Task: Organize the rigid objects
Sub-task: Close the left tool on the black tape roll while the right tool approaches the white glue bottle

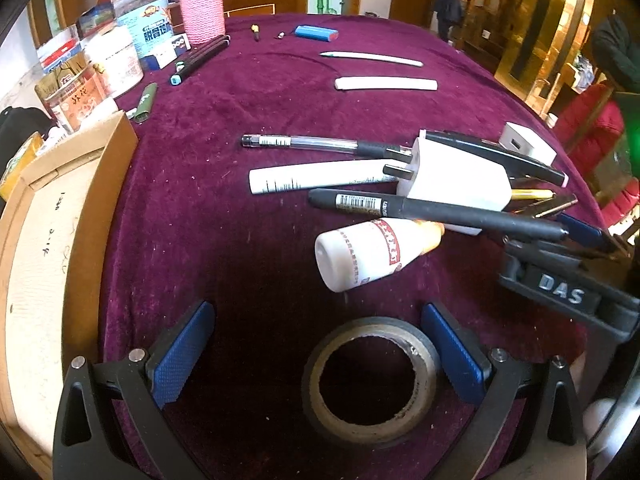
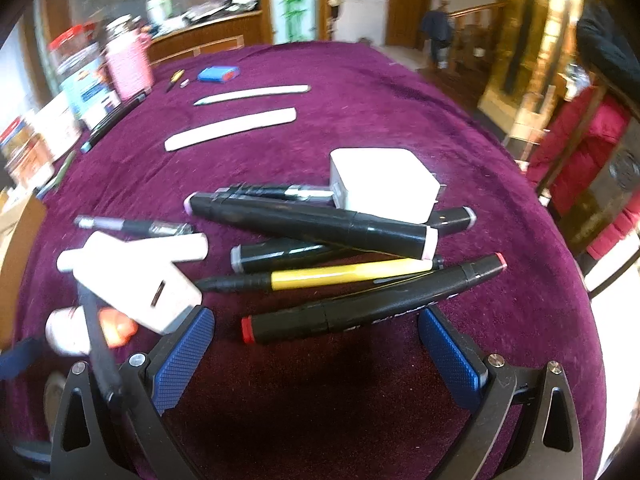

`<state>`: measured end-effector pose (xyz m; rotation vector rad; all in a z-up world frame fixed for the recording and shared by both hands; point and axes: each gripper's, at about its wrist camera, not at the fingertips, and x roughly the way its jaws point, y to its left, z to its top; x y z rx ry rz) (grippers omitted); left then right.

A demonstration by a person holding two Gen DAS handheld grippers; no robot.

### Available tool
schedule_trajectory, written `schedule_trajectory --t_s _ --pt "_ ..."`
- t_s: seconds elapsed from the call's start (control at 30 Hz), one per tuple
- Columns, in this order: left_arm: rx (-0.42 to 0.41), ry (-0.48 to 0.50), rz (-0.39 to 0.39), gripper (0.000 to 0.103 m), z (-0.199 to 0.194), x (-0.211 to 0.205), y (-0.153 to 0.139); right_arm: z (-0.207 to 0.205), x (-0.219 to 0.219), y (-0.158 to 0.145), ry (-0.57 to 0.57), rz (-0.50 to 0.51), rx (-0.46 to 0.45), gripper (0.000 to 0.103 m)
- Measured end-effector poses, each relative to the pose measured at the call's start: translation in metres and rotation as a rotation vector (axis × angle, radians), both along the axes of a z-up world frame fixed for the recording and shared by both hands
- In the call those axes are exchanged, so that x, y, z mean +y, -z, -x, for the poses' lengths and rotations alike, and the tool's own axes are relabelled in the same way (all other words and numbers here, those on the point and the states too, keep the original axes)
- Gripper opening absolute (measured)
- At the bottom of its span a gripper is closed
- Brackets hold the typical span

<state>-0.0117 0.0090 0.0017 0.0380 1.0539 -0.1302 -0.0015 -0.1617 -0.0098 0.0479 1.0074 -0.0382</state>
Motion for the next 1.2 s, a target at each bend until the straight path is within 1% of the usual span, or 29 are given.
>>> schedule_trajectory --t_s 0.07,0.13,0.17,0.2,0.23,0.27,0.3,0.4,0.43,0.47,0.53,0.6,0.63,0.67,0.7,0.73,0.77,0.8,0.83,0.9,0.93,0.97,1.0,1.03,1.07,1.13,1.2 --pt "-0.005 -0.002 -0.03 0.103 -0.001 -0.005 0.001 -0.002 -0.003 -0.002 -0.036 -0.022 0.031 0.102" --pt "-0.019 -0.023 -0.027 0.103 -0.002 -0.005 0.002 0.005 -0.014 -0.004 0.002 -0.096 0.013 0.102" --pt "-0.029 -0.029 -0.026 0.103 -0.002 -0.005 0.002 0.006 -0.013 -0.004 0.015 -0.096 0.024 0.102" --pt "-0.042 -0.034 -0.026 0.103 -0.002 -0.006 0.002 0.002 -0.007 -0.004 0.003 -0.06 0.044 0.102" --pt "-0.042 -0.038 -0.03 0.103 -0.003 -0.007 0.002 0.0 0.005 -0.002 -0.024 0.023 0.072 0.102" --pt "-0.042 -0.041 -0.031 0.103 -0.003 -0.007 0.002 0.0 0.007 -0.003 -0.026 0.034 0.057 0.102" --pt "-0.042 -0.041 -0.03 0.103 -0.003 -0.007 0.002 0.004 0.005 -0.003 -0.013 0.018 0.056 0.102" --pt "-0.041 -0.038 -0.014 0.103 -0.004 -0.004 0.002 0.007 0.004 -0.005 -0.009 0.014 0.045 0.102" --pt "-0.044 -0.034 0.001 0.103 -0.002 -0.002 0.001 0.008 0.003 -0.005 -0.006 0.009 0.041 0.102" --pt "-0.046 -0.035 0.032 0.103 0.0 0.003 -0.001 0.012 0.0 -0.008 0.006 -0.002 0.021 0.102" --pt "-0.052 -0.051 0.101 0.102 0.008 0.015 -0.009 0.022 -0.006 -0.019 0.029 -0.022 -0.061 0.102" --pt "-0.101 -0.067 0.144 0.102 0.02 0.027 -0.025 0.036 -0.009 -0.033 0.044 -0.034 -0.166 0.102" --pt "-0.168 -0.074 0.149 0.102 0.032 0.034 -0.039 0.044 -0.01 -0.041 0.059 -0.029 -0.221 0.102" --pt "-0.23 -0.074 0.147 0.102 0.042 0.038 -0.051 0.059 -0.01 -0.052 0.096 -0.004 -0.332 0.102" --pt "-0.303 -0.075 0.142 0.102 0.052 0.042 -0.063 0.07 -0.009 -0.06 0.121 0.02 -0.408 0.102" --pt "-0.38 -0.079 0.124 0.102 0.063 0.046 -0.073 0.078 -0.008 -0.065 0.131 0.032 -0.457 0.102" --pt "-0.427 -0.072 0.113 0.103 0.069 0.048 -0.078 0.082 -0.007 -0.068 0.131 0.036 -0.487 0.102" --pt "-0.452 -0.045 0.112 0.103 0.07 0.049 -0.079 0.08 -0.006 -0.069 0.121 0.027 -0.482 0.102" --pt "-0.43 -0.009 0.108 0.103 0.066 0.048 -0.076 0.075 -0.008 -0.068 0.108 0.008 -0.458 0.102" --pt "-0.323 0.004 0.088 0.103 0.056 0.046 -0.062 0.064 -0.011 -0.062 0.12 -0.02 -0.393 0.102" --pt "-0.251 0.005 0.106 0.102 0.053 0.046 -0.052 0.06 -0.015 -0.059 0.131 -0.032 -0.371 0.102" --pt "-0.204 0.003 0.13 0.1 0.051 0.046 -0.046 0.059 -0.019 -0.057 0.142 -0.049 -0.352 0.102" --pt "-0.16 0.005 0.157 0.095 0.051 0.044 -0.039 0.059 -0.021 -0.057 0.145 -0.054 -0.351 0.102" --pt "-0.128 0.012 0.174 0.094 0.051 0.042 -0.034 0.061 -0.021 -0.057 0.143 -0.051 -0.354 0.102" --pt "-0.101 0.019 0.177 0.093 0.052 0.038 -0.029 0.062 -0.02 -0.056 0.14 -0.046 -0.356 0.102" --pt "-0.078 0.022 0.158 0.089 0.054 0.032 -0.021 0.063 -0.016 -0.056 0.129 -0.028 -0.36 0.102" --pt "-0.073 0.032 0.138 0.077 0.053 0.029 -0.019 0.064 -0.014 -0.056 0.123 -0.023 -0.363 0.102"
